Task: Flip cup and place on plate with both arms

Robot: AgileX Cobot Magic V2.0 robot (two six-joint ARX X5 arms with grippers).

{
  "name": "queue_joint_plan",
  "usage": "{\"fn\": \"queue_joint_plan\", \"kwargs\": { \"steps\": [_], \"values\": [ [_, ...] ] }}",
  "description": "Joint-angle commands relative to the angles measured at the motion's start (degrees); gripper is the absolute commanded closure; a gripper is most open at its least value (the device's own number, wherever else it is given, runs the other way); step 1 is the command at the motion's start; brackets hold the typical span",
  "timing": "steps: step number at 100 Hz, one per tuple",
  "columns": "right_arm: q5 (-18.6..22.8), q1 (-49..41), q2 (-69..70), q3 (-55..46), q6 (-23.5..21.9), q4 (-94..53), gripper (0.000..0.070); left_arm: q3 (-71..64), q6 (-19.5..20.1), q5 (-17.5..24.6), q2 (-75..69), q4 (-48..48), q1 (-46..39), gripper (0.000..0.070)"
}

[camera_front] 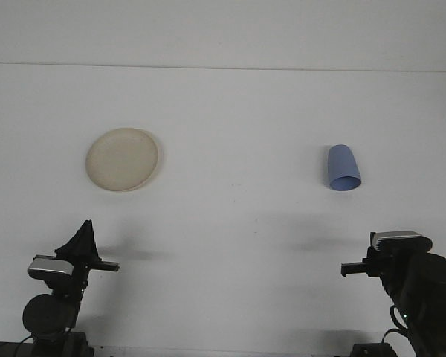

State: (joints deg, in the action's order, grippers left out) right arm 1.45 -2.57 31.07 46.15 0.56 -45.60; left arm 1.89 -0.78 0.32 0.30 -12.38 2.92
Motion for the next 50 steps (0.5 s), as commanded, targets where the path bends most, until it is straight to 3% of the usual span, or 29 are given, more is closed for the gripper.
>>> {"fn": "queue_joint_plan", "kwargs": {
  "steps": [1, 27, 35, 42, 50],
  "values": [
    [0.07, 0.00, 0.22, 0.85, -0.74, 0.59, 0.0700, -1.09, -0.13, 0.09, -0.07, -0.57, 0.09, 0.0690],
    [0.04, 0.00, 0.11, 0.85, -0.70, 0.85, 0.0698, -1.09, -0.13, 0.09, -0.07, -0.57, 0.09, 0.0690],
    [0.11, 0.00, 0.11, 0.85, -0.70, 0.57, 0.0670, -1.09, -0.13, 0.09, -0.07, -0.57, 0.09, 0.0690],
    [0.09, 0.00, 0.11, 0.85, -0.63, 0.50, 0.0580, -1.09, -0.13, 0.09, -0.07, -0.57, 0.09, 0.0690],
    [0.07, 0.00, 0.11, 0.87, -0.55, 0.50, 0.0397, -1.09, -0.13, 0.09, -0.07, -0.57, 0.09, 0.0690]
  ]
}}
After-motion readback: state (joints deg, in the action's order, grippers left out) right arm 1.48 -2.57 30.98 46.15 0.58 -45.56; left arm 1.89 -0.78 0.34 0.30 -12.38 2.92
